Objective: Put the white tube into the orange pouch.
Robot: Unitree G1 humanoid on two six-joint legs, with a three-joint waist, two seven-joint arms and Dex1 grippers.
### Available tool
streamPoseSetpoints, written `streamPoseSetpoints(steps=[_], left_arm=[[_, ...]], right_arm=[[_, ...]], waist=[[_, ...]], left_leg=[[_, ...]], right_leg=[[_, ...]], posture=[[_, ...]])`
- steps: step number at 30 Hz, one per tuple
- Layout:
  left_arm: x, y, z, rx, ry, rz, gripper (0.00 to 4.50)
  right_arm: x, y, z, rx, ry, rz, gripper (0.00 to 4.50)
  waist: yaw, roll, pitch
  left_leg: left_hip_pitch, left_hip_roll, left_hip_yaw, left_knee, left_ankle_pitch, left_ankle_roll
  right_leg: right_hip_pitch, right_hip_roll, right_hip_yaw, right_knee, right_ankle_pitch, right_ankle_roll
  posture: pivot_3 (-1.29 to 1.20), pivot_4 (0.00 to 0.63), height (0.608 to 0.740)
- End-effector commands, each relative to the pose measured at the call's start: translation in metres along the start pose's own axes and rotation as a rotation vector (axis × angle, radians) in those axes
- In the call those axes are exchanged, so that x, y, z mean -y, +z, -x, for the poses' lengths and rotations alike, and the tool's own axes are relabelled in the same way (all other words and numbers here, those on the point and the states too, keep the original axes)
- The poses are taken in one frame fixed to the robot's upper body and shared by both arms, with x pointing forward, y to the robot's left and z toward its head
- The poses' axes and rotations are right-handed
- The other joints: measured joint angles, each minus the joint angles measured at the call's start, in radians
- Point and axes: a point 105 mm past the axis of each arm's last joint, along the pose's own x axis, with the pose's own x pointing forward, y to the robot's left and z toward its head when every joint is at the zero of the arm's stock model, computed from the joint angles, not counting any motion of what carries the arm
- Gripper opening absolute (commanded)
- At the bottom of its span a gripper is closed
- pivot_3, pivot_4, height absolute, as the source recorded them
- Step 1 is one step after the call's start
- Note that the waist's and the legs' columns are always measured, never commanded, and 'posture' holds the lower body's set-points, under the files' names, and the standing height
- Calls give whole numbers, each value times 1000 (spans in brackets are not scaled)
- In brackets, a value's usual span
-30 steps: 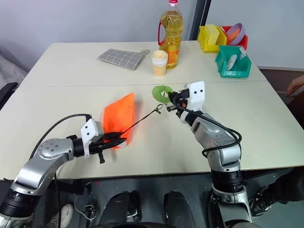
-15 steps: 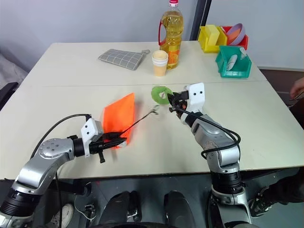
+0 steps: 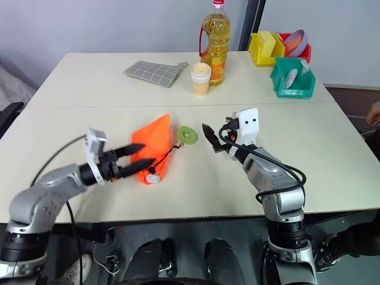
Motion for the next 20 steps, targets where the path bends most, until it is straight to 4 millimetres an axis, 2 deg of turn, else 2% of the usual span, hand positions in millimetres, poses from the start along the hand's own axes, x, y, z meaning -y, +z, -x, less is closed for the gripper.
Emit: streamPoseSetpoints(steps=[1,3,8,13,20], left_arm=[[-24,12,15,36,113,-12,4452],[-40,13,25,32,185,-38,4452],[-58,9,37,4,280,-110,4452],[-63,-5,41,-29,325,-144,4452],[-57,-24,41,-47,349,-131,4452]], right_arm=[[-11,14,5,59,50,57,4500],[-17,12,6,59,77,75,4500],[-22,2,10,33,98,95,4500],[-17,-8,17,6,86,111,4500],[-1,-27,38,-83,100,119,4500]], waist=[[-2,0,0],[-2,0,0],[1,0,0],[1,0,0],[0,0,0]], left_leg=[[0,0,0,0,0,0],[0,0,0,0,1,-2],[0,0,0,-1,4,-6],[-1,0,1,-1,3,-7],[-1,0,0,-1,0,-2]], right_leg=[[0,0,0,0,0,0],[0,0,0,0,0,0],[-1,0,0,0,0,0],[-1,-1,0,0,0,-1],[-1,-1,0,-1,-2,-3]], posture=[[0,150,740],[0,150,740],[0,150,740],[0,150,740],[0,150,740]])
